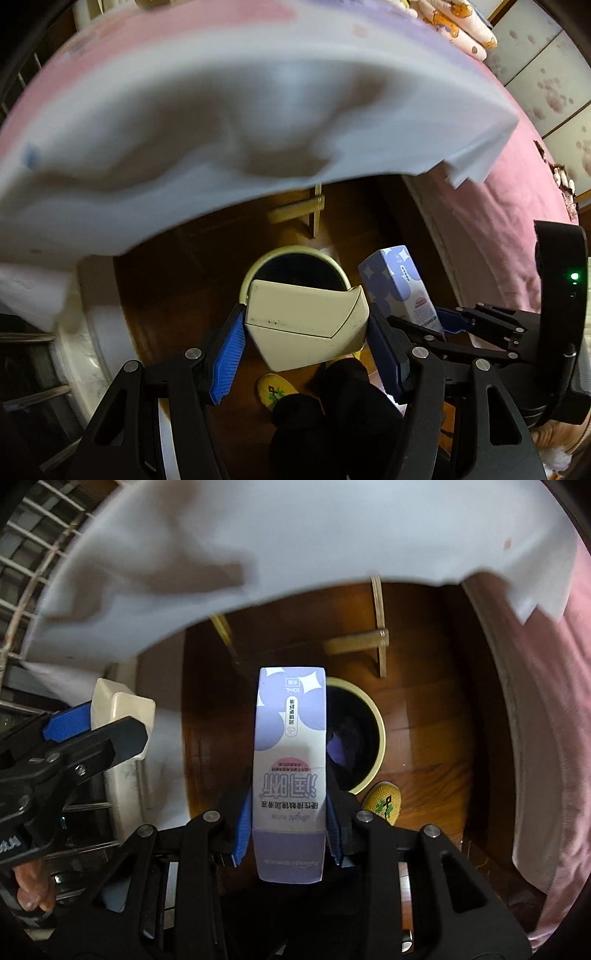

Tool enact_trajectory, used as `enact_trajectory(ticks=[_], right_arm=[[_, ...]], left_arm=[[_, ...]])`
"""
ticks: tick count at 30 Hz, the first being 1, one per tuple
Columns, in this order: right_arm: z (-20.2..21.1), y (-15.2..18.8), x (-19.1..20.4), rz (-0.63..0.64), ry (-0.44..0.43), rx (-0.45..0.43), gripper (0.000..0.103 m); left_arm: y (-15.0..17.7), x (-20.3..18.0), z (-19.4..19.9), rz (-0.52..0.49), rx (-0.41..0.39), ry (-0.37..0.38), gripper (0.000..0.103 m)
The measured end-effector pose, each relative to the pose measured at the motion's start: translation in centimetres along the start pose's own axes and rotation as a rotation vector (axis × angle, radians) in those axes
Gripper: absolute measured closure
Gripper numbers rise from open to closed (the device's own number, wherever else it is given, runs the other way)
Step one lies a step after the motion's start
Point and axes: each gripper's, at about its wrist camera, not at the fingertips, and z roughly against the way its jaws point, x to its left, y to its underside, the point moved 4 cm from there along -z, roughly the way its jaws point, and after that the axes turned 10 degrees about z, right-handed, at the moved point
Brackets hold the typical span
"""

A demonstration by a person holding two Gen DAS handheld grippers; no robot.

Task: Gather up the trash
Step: 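Carry box and carton over the bin and open both grippers to drop them, then raise both tools back toward the table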

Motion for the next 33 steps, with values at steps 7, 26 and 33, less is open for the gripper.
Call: enact_trajectory(ticks=[7,26,33], right_arm=[[-7.9,0.8,-4.2,-0.059,-0.015,0.039,0.072],[-14.0,0.5,-7.7,-0.092,-0.034,0.028,0.058],[-10.1,-0.4,-7.2,-0.095,-0.026,0.004,0.058]], left_arm=[[-0.3,0.7,-7.9,0.026,0.012,-0.01,0.04],[0.2,3.0,-14.1,0.082,-0.016,-0.057,0.009],[-0.9,2.8,-9.0,0.095,-0.104,-0.071,0.009]])
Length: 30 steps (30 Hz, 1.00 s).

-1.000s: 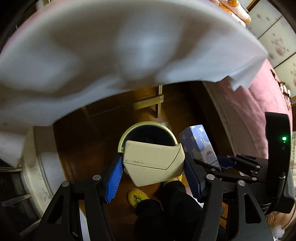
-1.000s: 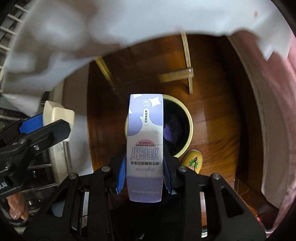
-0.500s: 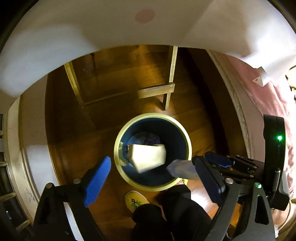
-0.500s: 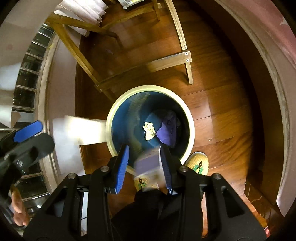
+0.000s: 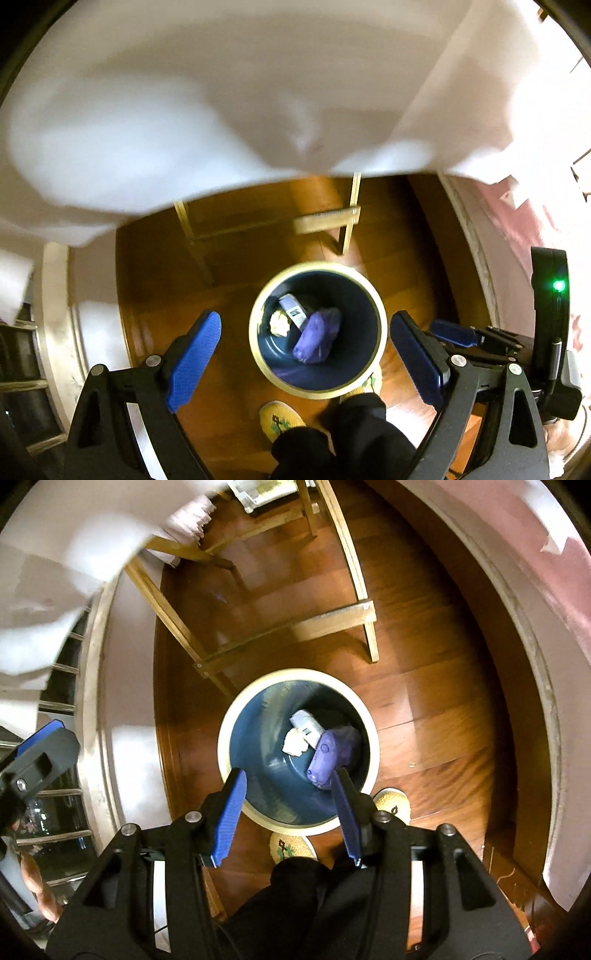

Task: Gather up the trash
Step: 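Raise both tools back toward the table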

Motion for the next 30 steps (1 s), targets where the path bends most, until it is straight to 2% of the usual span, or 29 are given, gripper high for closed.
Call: enact_trajectory(ticks=[9,13,19,22,30], right_arm=[[8.8,-2.5,3.5,0.049,-0.015,-0.051,0.058],[13.0,-3.8,5.5,0.079,-0.024,-0.079,0.051],[19.1,-6.3,8.2,0.138,-0.031,-0.119,0.05],[22.0,-7.6,9.5,0.176,-0.037,-0.142,0.05],[29.0,-11.9,12.7,0.31,-0.049,-0.223,0.05]], left_arm=[[-3.2,-0.8,9.7,0.022,-0.072,-0.003,0.009],[-4.6,-1.1,14.5,0.035,-0.113,-0.009,0.009],[-6.7,-1.6,21.3,0.016,-0.174,-0.049,0.009],[-7.9,-1.9,24.6,0.024,-0.208,-0.075,0.009],[-12.3,-2.3,31.2,0.077,-0.276,-0.078,0.009]])
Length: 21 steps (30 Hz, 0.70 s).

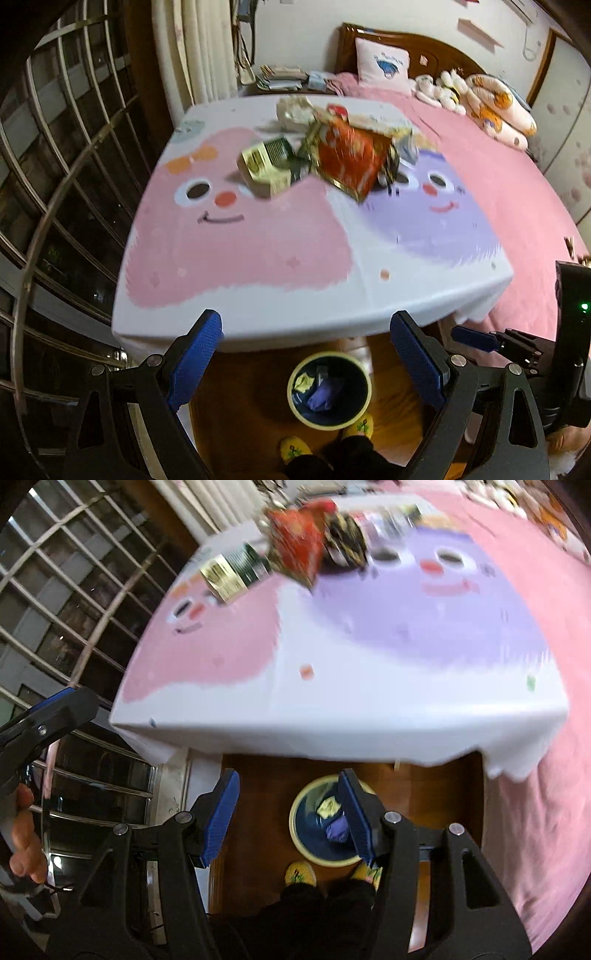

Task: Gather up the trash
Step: 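Raise both tools back toward the table, then grasp the green snack box with left gripper while right gripper grasps the orange snack bag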

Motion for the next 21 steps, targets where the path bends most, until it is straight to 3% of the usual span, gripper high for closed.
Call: enact_trajectory(ticks=[11,21], right_arm=[[3.6,-6.8,-0.3,0.163,-0.054,-0.091,0.05],[2.1,-10.8,-1.3,0.201,-0.051,-0.117,0.05]], left_arm=[[-6.8,-0.6,4.0,0.09,-0.081,-0.052,0.009],[-10.4,0.7,2.3,0.108,-0.075,-0.085,0.009]])
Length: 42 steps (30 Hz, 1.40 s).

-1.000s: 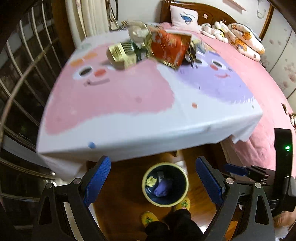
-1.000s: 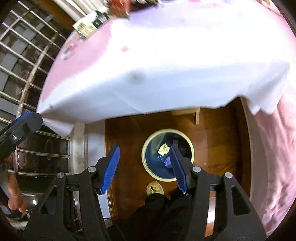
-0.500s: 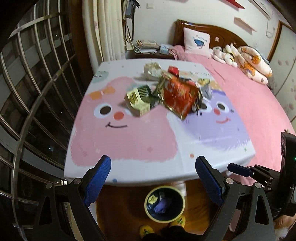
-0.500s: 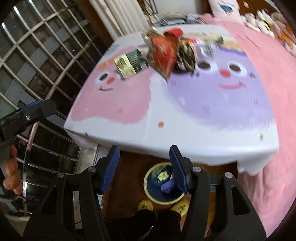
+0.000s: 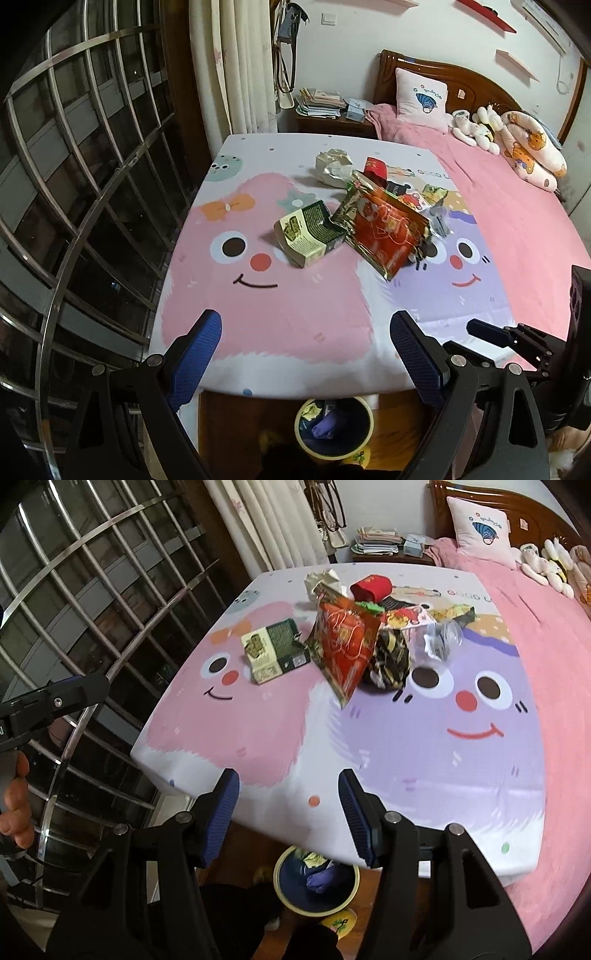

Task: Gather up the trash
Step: 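Grasp the green snack box with left gripper while right gripper grasps the orange snack bag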

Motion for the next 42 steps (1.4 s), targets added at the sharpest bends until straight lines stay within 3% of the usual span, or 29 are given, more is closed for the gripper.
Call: enact_trajectory(ticks=[9,14,20,31,40,42], right_arm=[[-3.5,-4.1,-2.9,-0.103,0.119,0.001,0.05],[-6.0,-7.3,-4.8,-0.206,0.203,0.007,0.05],[-8.8,-11.1,-7.4,-0.235,0.322,0.018,0.05],[-14.3,-14.2,-9.0,-0.152,0.288,0.086,0.05],[-15.3,-14.2,-6.3,-0.128,0.14,0.1,0.054],[-16.0,-13.7,-6.0,-0.125,0.14,0.122,0.054]], left_arm=[[-7.1,2.1,-9.2,-0.067,0.089,0.068,0.009],[-11.9,2.7,-16.2,-0.16,0.15,0.122,0.009],[-14.7,1.6,-24.3,-0.284,0.266,0.18,0.012],[-14.7,-0.4,-33.0,-0.392,0.417,0.245,0.022],[-13.6,-0.9,-34.7,-0.411,0.473,0.285,0.031],[-13.3,-1.0,-34.5,-0.409,0.479,0.293,0.033]])
